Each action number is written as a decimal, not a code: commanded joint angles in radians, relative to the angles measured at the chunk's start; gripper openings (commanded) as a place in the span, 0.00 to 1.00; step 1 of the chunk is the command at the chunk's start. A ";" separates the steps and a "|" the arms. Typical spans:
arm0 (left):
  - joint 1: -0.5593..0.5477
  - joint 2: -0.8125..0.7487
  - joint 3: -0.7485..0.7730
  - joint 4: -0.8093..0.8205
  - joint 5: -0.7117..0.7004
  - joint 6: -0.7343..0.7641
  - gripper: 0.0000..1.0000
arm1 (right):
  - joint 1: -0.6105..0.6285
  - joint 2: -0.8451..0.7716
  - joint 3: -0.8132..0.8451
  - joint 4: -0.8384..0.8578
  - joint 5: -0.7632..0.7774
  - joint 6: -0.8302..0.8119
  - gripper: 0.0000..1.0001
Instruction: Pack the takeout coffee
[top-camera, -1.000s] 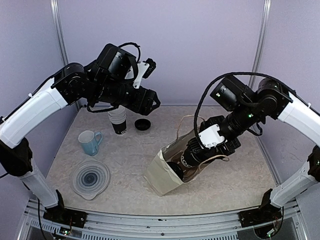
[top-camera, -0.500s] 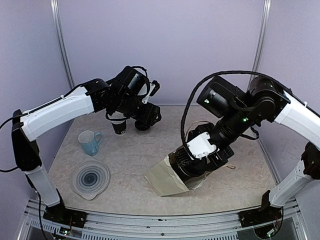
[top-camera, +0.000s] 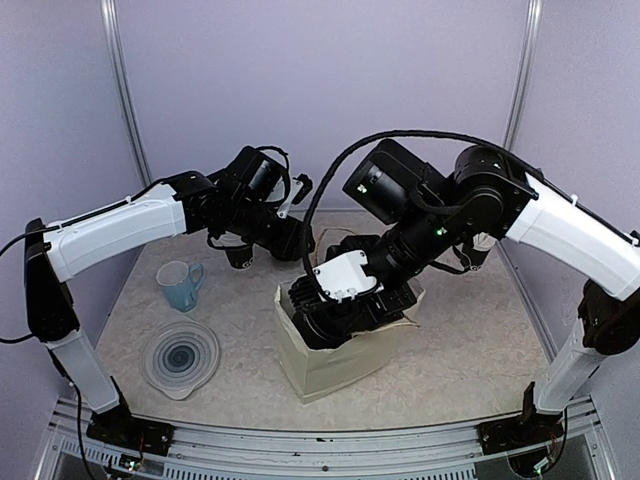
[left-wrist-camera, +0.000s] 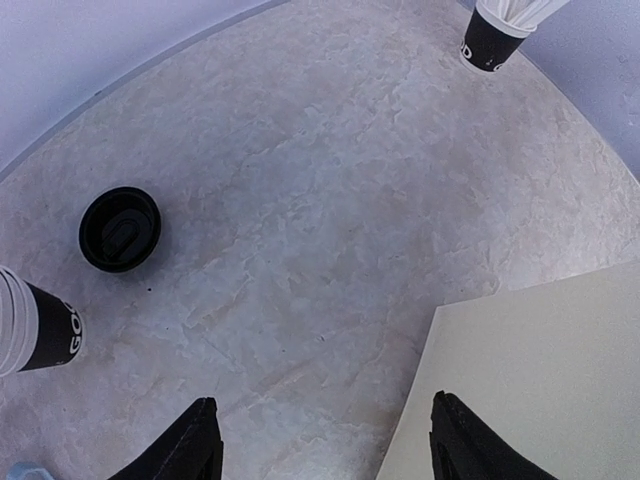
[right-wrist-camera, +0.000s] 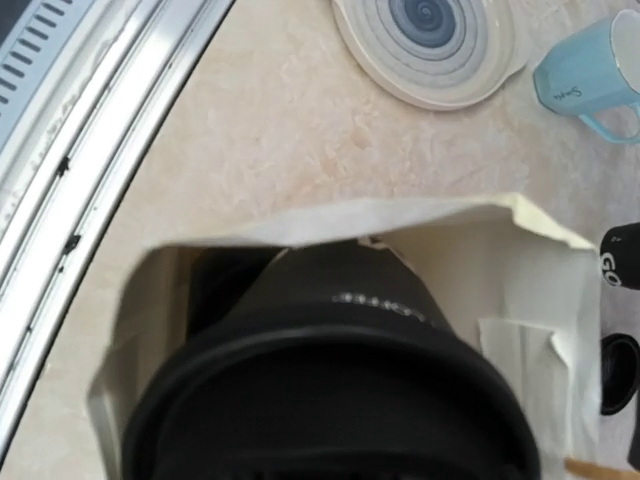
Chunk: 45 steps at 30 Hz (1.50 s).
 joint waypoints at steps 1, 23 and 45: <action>0.006 -0.005 -0.008 0.042 0.045 0.018 0.70 | 0.010 -0.063 -0.075 -0.009 0.015 0.013 0.50; 0.004 0.208 0.110 -0.017 0.133 0.013 0.67 | 0.010 -0.373 -0.469 -0.078 -0.020 -0.044 0.48; 0.007 0.257 0.084 -0.026 0.131 0.042 0.67 | -0.002 -0.437 -0.565 -0.042 0.000 -0.038 0.45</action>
